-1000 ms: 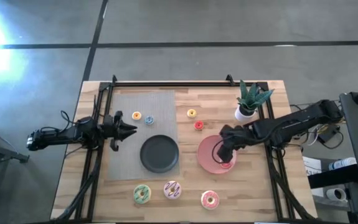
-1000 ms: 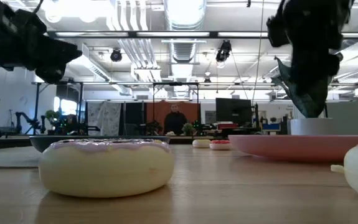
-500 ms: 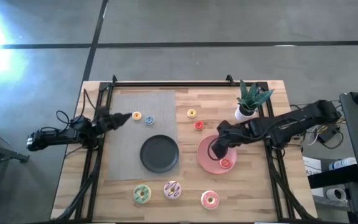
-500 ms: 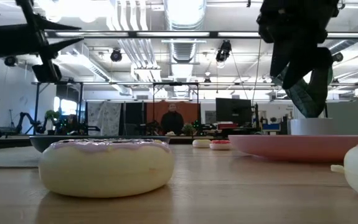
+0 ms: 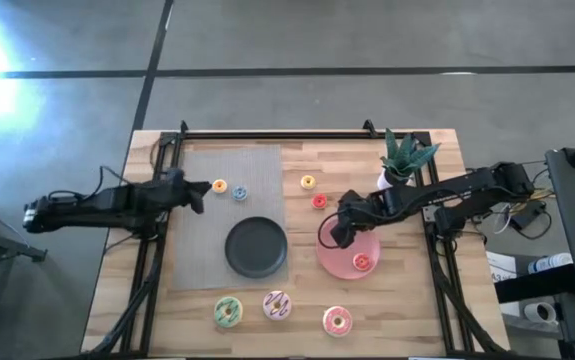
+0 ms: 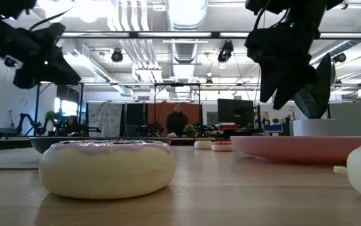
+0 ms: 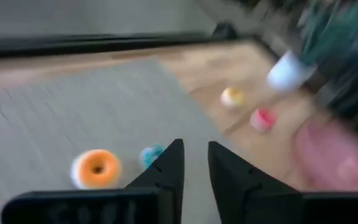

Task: Pick & Place donuts
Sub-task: Put the small white donut onto the pink plate

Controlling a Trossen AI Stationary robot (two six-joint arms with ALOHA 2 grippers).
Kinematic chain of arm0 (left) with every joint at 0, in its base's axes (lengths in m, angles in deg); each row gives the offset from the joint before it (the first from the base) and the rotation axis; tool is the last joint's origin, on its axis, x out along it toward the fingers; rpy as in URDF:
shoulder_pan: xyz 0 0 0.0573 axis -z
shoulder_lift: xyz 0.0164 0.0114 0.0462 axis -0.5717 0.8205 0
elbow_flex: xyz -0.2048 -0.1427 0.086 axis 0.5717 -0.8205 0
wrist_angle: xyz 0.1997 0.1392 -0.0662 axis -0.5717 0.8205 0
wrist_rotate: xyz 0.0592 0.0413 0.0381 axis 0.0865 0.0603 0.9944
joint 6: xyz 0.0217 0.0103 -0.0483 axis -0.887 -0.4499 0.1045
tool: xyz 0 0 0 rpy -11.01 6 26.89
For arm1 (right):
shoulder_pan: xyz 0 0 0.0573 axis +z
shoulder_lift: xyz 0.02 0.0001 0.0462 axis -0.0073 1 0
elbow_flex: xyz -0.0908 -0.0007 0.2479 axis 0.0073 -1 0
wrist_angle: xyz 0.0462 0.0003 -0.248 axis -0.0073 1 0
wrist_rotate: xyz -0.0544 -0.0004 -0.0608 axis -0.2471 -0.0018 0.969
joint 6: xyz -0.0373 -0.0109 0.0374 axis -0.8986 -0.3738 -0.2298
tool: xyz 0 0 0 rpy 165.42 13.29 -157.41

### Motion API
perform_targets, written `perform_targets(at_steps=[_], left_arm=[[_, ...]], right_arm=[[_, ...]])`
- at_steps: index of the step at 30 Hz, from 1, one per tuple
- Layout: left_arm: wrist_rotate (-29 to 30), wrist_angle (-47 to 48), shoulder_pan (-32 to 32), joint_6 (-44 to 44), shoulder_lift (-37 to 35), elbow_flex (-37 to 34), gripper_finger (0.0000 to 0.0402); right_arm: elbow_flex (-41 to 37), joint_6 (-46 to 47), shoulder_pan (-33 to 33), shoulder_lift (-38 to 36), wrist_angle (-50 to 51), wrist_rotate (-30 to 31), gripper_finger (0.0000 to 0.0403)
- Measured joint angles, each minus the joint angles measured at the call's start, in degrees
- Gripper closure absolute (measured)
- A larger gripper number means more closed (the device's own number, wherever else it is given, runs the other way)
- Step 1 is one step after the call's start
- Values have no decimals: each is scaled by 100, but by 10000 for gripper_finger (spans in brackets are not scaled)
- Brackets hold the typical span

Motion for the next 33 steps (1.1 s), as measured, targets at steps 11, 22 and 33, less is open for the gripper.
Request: perform_targets(at_steps=[11, 22, 33], left_arm=[[261, -103, -15, -1654, 2210, 195, 276], [542, -449, -35, -3012, 3199, 291, 276], [386, -619, -545, -3381, 4056, 334, 276]], right_arm=[[0, 153, -32, -44, -9, -12, 170], [0, 42, -32, -50, -14, 77, 170], [-7, -213, -239, -50, -73, 379, 170]])
